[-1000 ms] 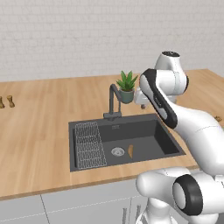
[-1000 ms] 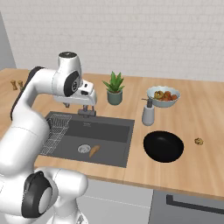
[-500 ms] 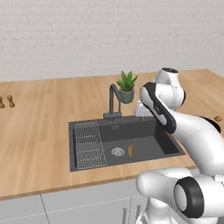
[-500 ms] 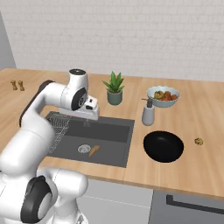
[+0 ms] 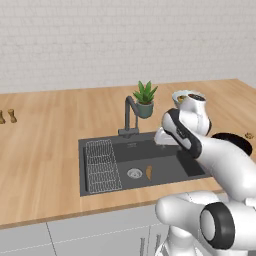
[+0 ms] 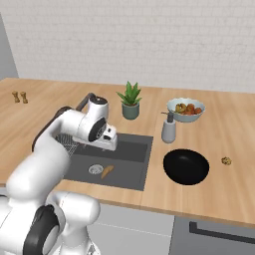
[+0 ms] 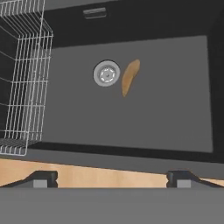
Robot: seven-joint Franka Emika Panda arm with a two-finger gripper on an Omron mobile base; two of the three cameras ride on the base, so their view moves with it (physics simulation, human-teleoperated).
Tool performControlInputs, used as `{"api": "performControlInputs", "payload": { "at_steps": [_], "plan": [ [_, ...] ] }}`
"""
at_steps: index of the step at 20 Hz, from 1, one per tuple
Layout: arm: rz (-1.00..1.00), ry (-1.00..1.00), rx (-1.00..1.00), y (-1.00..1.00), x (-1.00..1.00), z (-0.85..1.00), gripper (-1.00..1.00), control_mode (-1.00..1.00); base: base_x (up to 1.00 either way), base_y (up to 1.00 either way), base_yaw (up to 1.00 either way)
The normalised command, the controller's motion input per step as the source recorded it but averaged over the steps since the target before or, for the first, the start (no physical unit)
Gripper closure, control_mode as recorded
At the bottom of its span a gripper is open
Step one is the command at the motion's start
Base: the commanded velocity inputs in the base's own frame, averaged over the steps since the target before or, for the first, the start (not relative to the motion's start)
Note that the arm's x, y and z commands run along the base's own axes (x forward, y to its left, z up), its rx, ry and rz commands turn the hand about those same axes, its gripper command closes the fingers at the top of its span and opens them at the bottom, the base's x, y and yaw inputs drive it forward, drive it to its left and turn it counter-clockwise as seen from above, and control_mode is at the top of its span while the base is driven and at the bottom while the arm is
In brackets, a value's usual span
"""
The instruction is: Pick the sweet potato from the sink and place it in the bowl. Then pick the bowl and place it in the microwave. Then close the microwave door and press the start button.
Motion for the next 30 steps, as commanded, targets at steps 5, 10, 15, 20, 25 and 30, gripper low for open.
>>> {"api": "performControlInputs", "payload": {
  "at_steps": [5,10,15,20,25,30],
  "plan": [
    [-0.02,0.16,0.0,0.01,0.45,-0.42,-1.0,-1.0,0.0,0.0,0.0],
    [-0.02,0.09,0.0,0.0,0.02,-0.42,-1.0,-1.0,0.0,0.0,0.0],
    [-0.04,0.11,0.0,0.0,0.0,-0.55,-1.0,-1.0,0.0,0.0,0.0],
    [-0.05,0.09,0.0,0.0,0.03,-0.39,-1.0,-1.0,0.0,0.0,0.0],
    [-0.03,0.0,0.0,0.0,0.27,-0.23,-1.0,-1.0,0.0,0.0,0.0],
    [-0.03,0.02,-0.01,0.0,0.35,-0.39,-1.0,-1.0,0.0,0.0,0.0]
  ]
}}
